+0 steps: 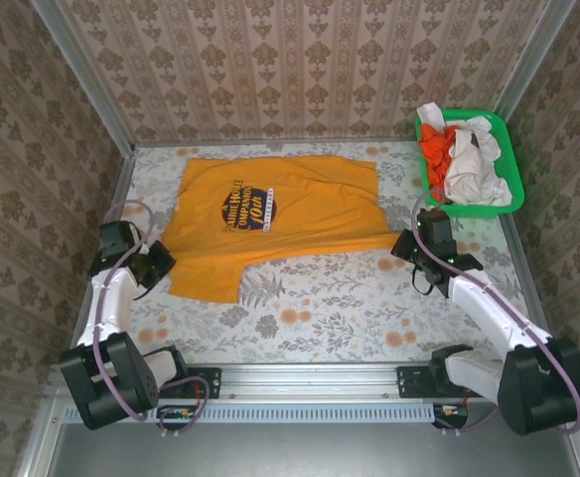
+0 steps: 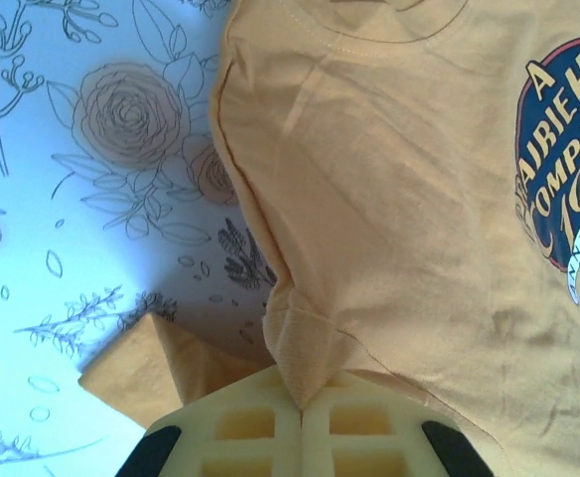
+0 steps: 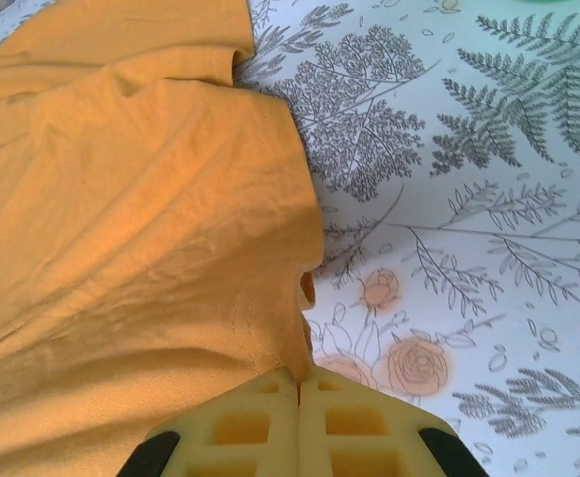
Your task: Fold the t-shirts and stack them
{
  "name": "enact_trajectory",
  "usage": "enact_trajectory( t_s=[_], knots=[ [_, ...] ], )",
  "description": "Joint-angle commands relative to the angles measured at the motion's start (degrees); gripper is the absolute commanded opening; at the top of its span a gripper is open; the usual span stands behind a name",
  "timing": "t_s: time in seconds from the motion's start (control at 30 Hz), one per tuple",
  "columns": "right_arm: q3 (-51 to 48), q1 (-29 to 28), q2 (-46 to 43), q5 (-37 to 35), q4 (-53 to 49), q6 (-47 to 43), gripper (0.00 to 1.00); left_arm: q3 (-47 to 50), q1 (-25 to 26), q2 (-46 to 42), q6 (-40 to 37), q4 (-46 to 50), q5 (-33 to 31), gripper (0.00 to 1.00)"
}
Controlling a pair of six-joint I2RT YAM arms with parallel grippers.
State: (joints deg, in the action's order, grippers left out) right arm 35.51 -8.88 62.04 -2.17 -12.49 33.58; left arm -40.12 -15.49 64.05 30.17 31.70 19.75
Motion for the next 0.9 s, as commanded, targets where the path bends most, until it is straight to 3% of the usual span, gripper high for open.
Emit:
enact_trajectory(
  t_s=[0.0, 0.37, 0.87],
  knots=[
    [-2.6, 0.6, -3.5, -0.1, -5.3, 0.0, 0.00, 1.1, -0.8, -2.4, -1.2, 3.9, 0.3, 0.00],
    [-4.7, 0.5, -11.5, 0.3, -10.6, 0.1, 0.00, -1.6, -0.9, -5.1, -2.8, 10.2, 0.6, 0.00],
    [8.0, 2.0, 7.0, -2.0, -4.7, -2.8, 0.00, -13.3, -0.8, 9.2, -6.2, 4.4, -1.1, 0.00]
  ],
)
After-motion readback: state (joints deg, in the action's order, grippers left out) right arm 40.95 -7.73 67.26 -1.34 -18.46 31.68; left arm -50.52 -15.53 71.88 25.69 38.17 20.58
